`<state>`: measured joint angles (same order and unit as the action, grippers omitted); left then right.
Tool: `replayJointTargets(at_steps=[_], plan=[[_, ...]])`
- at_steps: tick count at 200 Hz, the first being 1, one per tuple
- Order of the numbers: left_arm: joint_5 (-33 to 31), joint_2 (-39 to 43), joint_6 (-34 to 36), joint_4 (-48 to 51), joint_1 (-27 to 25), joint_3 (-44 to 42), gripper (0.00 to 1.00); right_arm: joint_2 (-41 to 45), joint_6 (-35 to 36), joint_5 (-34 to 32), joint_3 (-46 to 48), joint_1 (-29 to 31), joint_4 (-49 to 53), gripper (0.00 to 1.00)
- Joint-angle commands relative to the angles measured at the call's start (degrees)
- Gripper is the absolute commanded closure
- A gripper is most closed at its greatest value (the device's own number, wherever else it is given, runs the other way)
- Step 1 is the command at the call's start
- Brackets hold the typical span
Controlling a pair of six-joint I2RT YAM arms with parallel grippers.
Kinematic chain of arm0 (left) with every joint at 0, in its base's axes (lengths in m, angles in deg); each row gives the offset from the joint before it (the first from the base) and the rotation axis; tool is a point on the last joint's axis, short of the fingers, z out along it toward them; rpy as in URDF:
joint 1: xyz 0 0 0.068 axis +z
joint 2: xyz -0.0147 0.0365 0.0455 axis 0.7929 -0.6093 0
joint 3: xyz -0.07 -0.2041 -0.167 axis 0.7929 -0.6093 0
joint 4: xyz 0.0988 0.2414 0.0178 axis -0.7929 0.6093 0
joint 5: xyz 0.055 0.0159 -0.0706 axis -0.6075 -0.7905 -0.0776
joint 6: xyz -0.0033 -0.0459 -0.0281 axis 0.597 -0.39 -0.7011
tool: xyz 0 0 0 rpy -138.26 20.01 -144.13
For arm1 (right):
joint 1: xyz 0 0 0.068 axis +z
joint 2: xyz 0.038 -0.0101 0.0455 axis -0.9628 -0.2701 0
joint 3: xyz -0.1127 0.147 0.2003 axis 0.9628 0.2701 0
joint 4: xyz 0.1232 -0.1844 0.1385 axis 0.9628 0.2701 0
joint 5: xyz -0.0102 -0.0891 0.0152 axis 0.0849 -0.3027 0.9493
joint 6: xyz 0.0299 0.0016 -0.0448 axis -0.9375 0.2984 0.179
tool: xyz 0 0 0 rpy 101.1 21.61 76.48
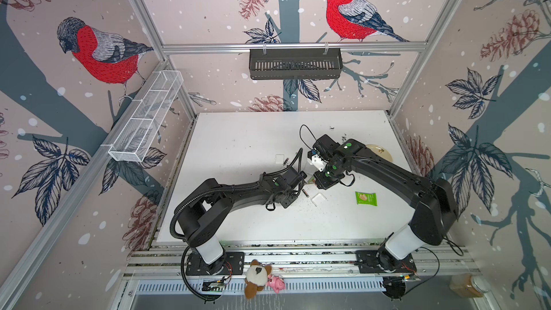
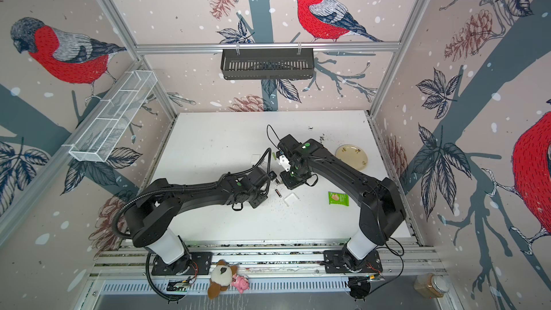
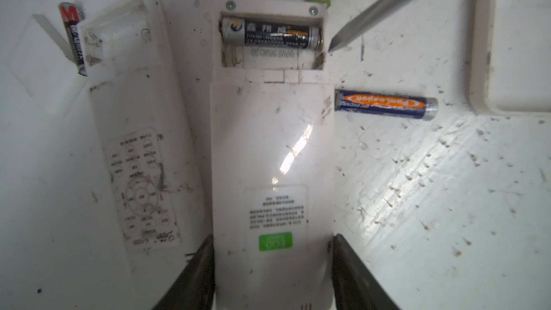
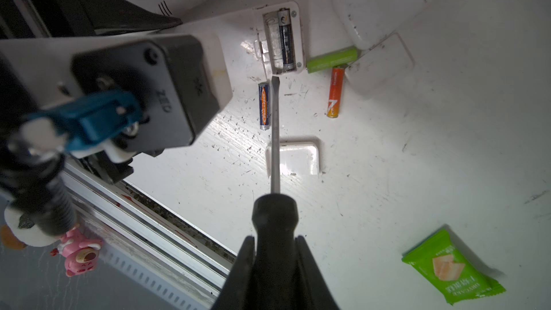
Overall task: Unload the batteries from the remote control
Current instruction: 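Pry the silver-black battery out with the screwdriver tip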
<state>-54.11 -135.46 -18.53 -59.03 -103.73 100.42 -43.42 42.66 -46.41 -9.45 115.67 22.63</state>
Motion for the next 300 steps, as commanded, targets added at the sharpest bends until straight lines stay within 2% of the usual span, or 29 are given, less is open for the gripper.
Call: replayJointTargets(at_steps=[1, 65, 228, 270, 300], plan=[[3.11, -1.06, 2.05, 7.81, 0.11, -1.03, 1.00, -1.12, 0.96, -2.18, -1.40, 0.73, 2.26, 1.00], [4.04, -1.07, 3.04, 7.48, 0.11, -1.48, 1.00, -3.97, 1.08, -5.16, -3.91, 2.04, 3.85, 1.00], [3.65, -1.68, 3.83, 7.66, 0.11, -0.69, 1.00, -7.10, 2.06, -7.98, -6.19, 3.45, 5.40, 1.00], [3.44, -2.14, 3.75, 9.19, 0.11, 0.53, 1.00, -10.31, -0.97, -10.45, -7.96, 5.81, 6.94, 1.00], [3.89, -2.46, 3.75, 10.07, 0.11, 1.36, 1.00, -11.78, -6.24, -13.65, -6.38, 8.34, 6.75, 1.00]])
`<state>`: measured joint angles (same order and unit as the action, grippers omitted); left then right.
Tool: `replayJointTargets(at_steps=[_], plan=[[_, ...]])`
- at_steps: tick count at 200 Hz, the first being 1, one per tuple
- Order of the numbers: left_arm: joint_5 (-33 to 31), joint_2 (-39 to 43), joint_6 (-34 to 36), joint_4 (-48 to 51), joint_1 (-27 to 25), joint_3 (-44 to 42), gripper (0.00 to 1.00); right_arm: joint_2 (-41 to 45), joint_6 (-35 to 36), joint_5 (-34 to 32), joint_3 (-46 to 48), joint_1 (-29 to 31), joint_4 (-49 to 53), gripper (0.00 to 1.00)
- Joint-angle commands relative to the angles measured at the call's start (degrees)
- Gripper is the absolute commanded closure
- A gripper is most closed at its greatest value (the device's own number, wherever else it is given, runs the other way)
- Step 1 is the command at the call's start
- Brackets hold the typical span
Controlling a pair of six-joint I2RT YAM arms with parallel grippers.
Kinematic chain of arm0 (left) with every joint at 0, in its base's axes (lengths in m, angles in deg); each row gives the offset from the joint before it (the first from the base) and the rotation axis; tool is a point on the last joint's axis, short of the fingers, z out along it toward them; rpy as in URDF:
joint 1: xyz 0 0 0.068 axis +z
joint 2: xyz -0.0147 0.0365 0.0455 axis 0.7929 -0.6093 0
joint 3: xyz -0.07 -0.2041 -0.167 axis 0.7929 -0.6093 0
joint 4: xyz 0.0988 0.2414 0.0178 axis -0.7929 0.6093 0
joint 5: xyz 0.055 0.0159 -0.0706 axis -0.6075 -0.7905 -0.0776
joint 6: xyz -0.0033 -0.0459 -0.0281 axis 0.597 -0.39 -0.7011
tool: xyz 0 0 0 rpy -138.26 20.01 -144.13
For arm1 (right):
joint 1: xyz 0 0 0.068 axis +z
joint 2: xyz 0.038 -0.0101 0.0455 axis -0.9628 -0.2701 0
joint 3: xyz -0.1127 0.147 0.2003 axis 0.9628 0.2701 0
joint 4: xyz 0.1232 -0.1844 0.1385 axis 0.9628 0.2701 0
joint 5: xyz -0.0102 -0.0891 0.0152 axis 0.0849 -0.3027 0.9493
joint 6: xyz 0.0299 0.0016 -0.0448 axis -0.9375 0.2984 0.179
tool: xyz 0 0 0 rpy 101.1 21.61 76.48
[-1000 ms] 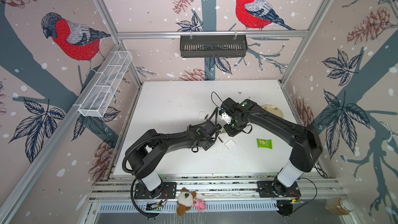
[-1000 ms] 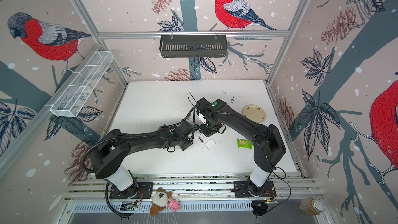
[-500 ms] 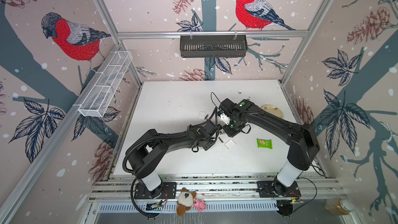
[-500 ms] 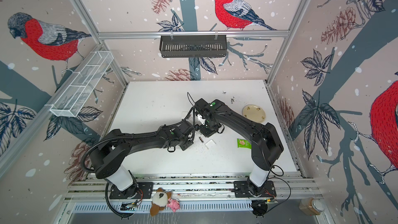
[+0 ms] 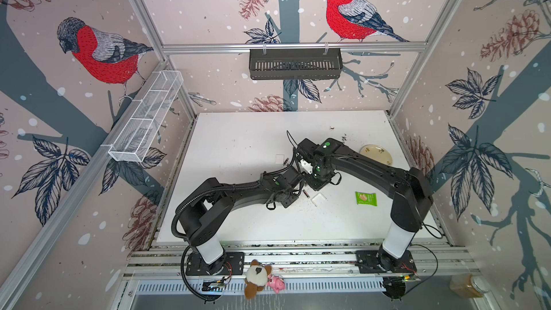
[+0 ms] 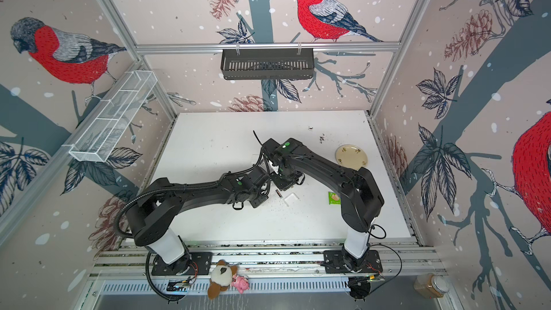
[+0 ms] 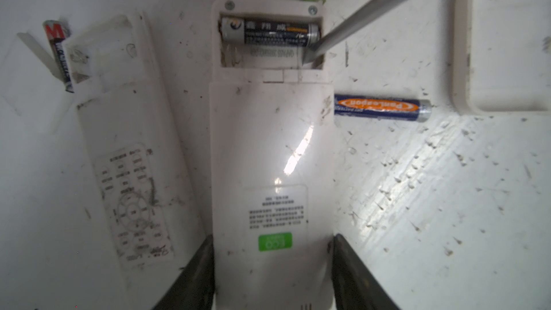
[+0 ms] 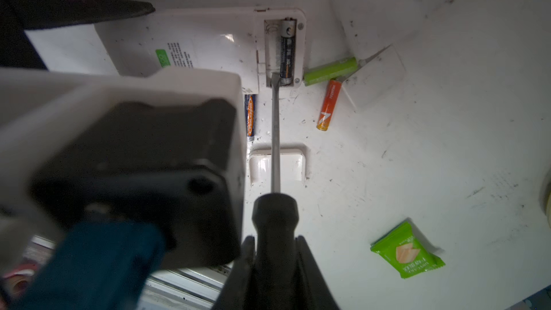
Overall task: Unload the batteries from the remote control
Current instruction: 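Pry the silver-black battery out with the screwdriver tip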
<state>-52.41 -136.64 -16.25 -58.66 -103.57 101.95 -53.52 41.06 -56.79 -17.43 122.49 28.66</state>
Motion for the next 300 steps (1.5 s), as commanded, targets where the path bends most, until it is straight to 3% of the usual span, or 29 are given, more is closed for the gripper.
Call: replayJointTargets(at_steps=[1, 113, 162, 226, 300], plan=[[2.27, -1.29, 1.47, 9.75, -0.04, -0.14, 1.00, -1.66, -4.85, -3.30, 1.64, 1.60, 0.63, 1.00], [12.64, -2.73, 2.33, 13.84, 2.46, 3.67, 1.00, -0.83, -22.61, -14.87, 12.93, 7.98, -16.50, 0.99], [18.48, -3.75, 3.67, 15.77, 4.26, 6.14, 1.00, 1.70, -23.36, -19.90, 18.39, 10.07, -23.95, 1.00], [20.89, -4.81, 3.50, 16.12, 5.40, 6.59, 1.00, 4.57, -24.27, -21.72, 23.91, 9.87, -28.53, 1.00], [19.14, -3.00, 2.29, 14.81, 5.93, 6.22, 1.00, 15.11, -22.71, -16.42, 31.82, 6.25, -37.82, 1.00]])
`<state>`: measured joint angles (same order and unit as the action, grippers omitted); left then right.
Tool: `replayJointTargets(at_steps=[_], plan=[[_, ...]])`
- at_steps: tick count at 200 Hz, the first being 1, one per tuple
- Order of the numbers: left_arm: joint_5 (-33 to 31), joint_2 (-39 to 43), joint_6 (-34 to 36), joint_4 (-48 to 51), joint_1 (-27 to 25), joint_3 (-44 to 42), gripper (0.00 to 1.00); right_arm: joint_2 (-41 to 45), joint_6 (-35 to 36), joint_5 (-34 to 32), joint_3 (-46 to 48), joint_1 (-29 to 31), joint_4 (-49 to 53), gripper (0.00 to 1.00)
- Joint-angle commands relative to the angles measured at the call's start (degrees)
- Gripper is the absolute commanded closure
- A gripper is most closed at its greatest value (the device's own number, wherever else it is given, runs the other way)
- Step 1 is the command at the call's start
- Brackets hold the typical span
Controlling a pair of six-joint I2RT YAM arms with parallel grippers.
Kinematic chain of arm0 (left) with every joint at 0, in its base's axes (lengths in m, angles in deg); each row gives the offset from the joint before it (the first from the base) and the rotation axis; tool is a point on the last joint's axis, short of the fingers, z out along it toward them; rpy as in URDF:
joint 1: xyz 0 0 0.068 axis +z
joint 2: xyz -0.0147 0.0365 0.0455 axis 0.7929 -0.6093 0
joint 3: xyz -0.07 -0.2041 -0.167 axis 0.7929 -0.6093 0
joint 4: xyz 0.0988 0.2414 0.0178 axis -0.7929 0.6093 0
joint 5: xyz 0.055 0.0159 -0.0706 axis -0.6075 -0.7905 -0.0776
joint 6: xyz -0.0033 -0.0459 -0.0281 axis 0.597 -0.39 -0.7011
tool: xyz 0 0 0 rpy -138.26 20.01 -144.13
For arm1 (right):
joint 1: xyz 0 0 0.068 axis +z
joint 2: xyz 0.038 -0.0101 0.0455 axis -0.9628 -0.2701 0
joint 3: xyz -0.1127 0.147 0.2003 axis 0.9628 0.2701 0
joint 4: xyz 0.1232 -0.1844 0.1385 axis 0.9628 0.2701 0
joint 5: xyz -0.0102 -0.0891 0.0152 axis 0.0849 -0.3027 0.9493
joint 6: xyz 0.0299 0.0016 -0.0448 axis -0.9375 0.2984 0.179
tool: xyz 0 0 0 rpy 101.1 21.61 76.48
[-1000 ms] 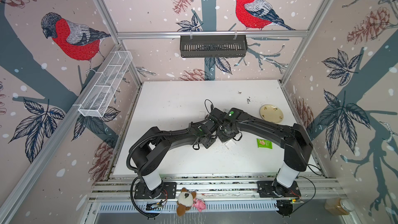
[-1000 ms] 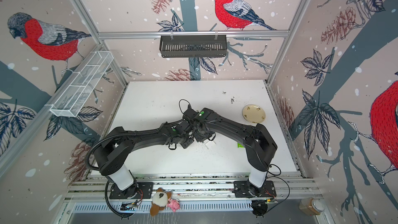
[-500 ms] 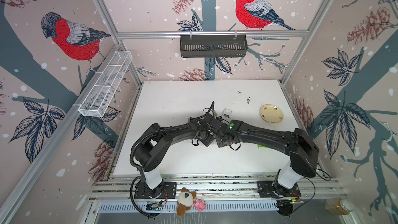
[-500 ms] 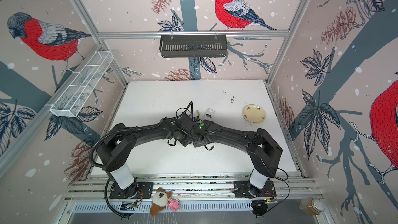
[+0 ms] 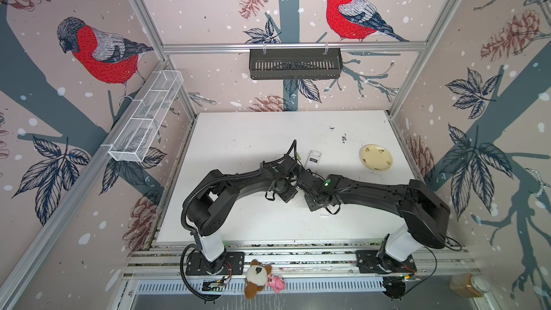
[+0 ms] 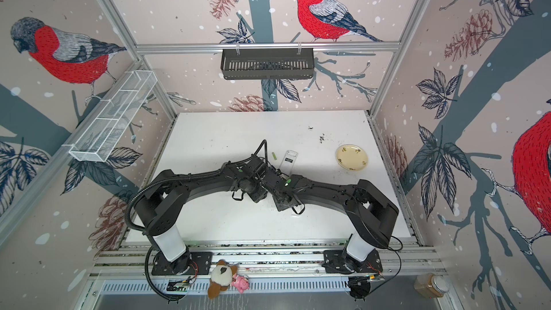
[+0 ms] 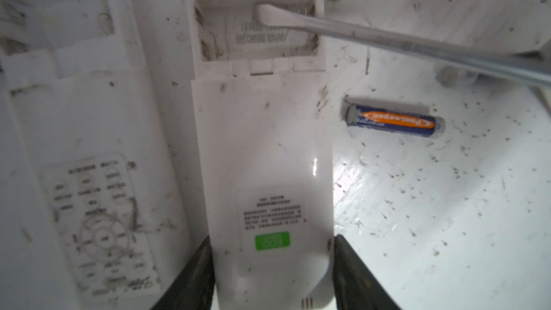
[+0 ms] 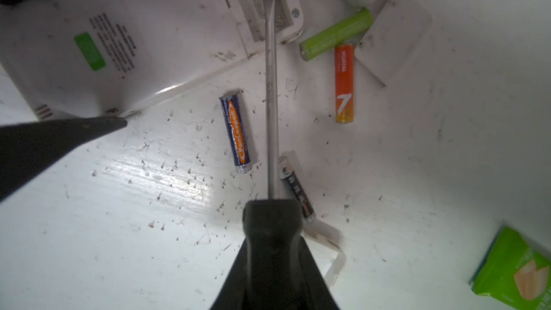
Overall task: Unload the batteries from the remote control
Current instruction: 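Pry the silver-black battery out with the screwdriver tip, then lower the screwdriver onto the table and open the right gripper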
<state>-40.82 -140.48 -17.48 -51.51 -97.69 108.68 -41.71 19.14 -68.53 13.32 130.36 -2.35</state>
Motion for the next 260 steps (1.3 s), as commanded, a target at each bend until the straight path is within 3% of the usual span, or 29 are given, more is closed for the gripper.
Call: replayJointTargets(at_steps=[1, 68, 132, 157, 170, 195, 215, 260], plan=[[7.51, 0.87, 3.50, 7.70, 0.05, -0.51, 1.00, 3.50, -0.66, -4.47, 1.16, -1.76, -6.92, 1.00], [3.24, 1.84, 1.57, 7.04, 0.23, 0.01, 1.00, 14.19, 2.36, 6.46, 7.88, -11.67, -13.57, 1.00], [-0.63, 2.88, -0.90, 5.56, 0.23, 0.72, 0.99, 16.29, -3.39, 11.65, 17.45, -22.17, -23.76, 0.99], [0.22, 2.06, -1.49, 4.80, 0.22, 1.61, 0.87, 16.01, -2.87, 13.05, 21.48, -24.31, -28.03, 0.98], [-0.59, 2.08, -2.12, 4.16, 0.28, 1.51, 0.66, 15.84, -2.59, 14.94, 23.36, -25.64, -30.23, 0.91], [-0.30, 2.38, -2.55, 3.35, 0.24, 1.91, 0.51, 15.66, -2.39, 19.09, 26.91, -28.11, -34.13, 0.76], [-0.58, 3.27, -2.93, 3.04, 0.23, 2.13, 0.47, 16.14, -1.76, 19.77, 27.84, -28.66, -34.71, 0.62], [0.02, 3.71, -3.54, 2.21, 0.24, 2.59, 0.35, 17.32, -0.27, 21.52, 28.27, -32.89, -34.39, 0.49]])
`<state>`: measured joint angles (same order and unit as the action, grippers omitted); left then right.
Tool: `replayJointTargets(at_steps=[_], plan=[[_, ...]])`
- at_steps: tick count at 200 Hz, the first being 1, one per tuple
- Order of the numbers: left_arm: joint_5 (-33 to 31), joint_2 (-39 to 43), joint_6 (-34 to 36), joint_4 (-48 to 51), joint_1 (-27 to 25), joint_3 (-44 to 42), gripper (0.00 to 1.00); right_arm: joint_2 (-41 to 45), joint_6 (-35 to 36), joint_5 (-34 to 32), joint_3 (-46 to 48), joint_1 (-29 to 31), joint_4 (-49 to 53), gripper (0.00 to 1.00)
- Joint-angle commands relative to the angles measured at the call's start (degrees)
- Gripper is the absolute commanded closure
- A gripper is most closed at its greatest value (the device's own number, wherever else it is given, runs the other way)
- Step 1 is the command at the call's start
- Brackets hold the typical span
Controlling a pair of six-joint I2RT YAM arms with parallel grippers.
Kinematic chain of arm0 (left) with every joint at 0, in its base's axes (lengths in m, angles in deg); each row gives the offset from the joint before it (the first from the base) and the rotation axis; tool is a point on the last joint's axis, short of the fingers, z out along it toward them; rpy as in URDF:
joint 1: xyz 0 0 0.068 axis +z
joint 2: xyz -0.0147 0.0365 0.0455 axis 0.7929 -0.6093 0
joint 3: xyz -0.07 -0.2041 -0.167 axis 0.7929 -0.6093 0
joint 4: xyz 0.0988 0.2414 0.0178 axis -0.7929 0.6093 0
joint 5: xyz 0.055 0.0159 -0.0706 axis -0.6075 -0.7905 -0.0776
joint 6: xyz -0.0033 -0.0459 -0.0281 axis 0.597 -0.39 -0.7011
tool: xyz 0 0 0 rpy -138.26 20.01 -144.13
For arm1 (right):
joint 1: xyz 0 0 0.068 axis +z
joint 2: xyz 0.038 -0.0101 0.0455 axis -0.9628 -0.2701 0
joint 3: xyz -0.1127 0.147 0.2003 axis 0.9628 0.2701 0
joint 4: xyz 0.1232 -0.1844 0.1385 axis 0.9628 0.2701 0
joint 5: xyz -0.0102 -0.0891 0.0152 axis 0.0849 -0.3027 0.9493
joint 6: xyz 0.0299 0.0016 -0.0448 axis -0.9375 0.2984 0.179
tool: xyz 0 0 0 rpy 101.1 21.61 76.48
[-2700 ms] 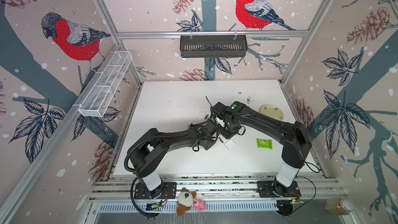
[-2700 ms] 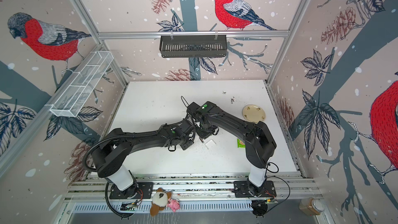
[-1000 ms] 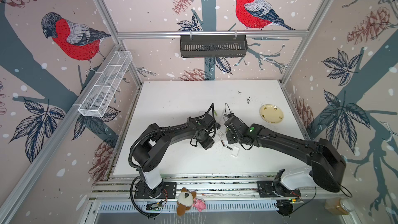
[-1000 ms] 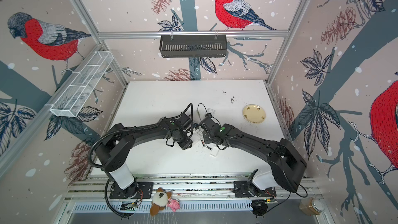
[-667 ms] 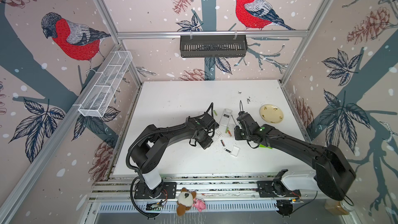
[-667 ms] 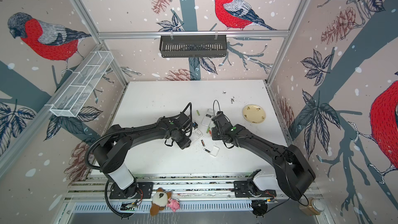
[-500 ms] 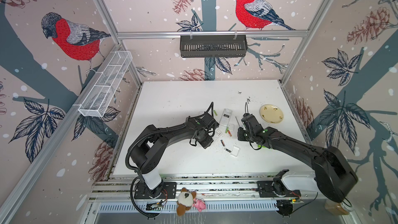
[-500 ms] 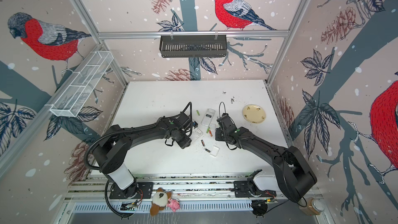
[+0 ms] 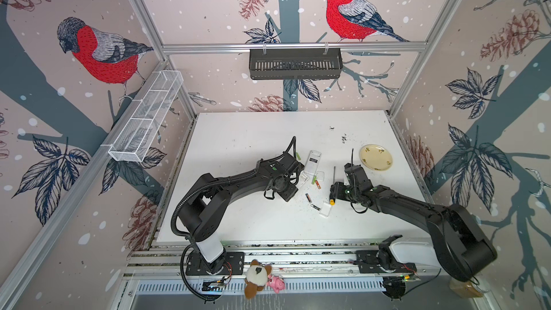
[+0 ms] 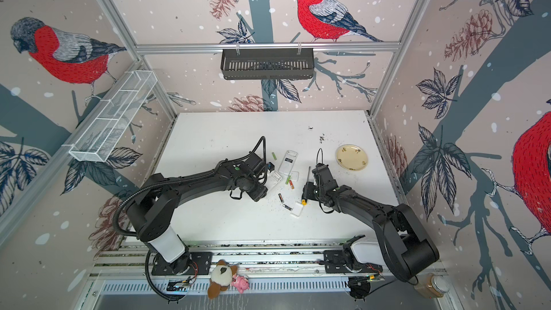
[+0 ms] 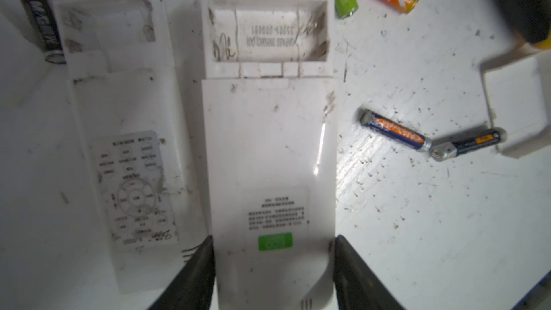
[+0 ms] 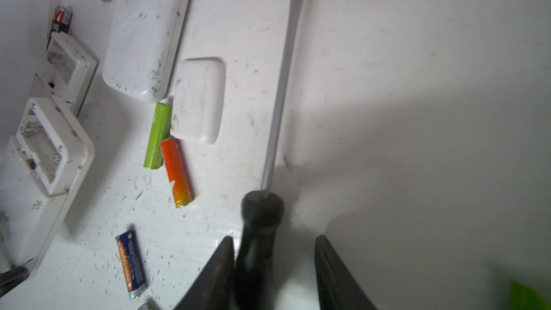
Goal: Unload the batteries from the remote control
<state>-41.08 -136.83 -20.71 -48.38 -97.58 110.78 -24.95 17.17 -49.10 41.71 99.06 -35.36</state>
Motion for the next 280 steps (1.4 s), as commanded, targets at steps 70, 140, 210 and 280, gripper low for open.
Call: replayJointTargets(at_steps=[70, 140, 210, 280], plan=[[1.37, 2.35, -1.04, -0.48, 0.12, 2.36, 0.24, 6.02, 3.35, 2.95, -3.41, -5.59, 2.35, 0.21], [-3.86, 19.20, -6.42, -8.39, 2.20, 2.10, 0.02, 16.19, 9.08, 5.26, -7.07, -17.34, -0.83, 0.00], [-7.79, 38.08, -15.02, -37.43, 34.66, -18.44, 0.02, 16.74, 15.53, 2.95, -3.29, -36.02, -13.39, 0.00], [-16.12, 34.06, -6.66, -55.90, 45.23, -32.73, 0.02, 15.86, 23.04, -8.50, 11.29, -38.36, -44.26, 0.01]])
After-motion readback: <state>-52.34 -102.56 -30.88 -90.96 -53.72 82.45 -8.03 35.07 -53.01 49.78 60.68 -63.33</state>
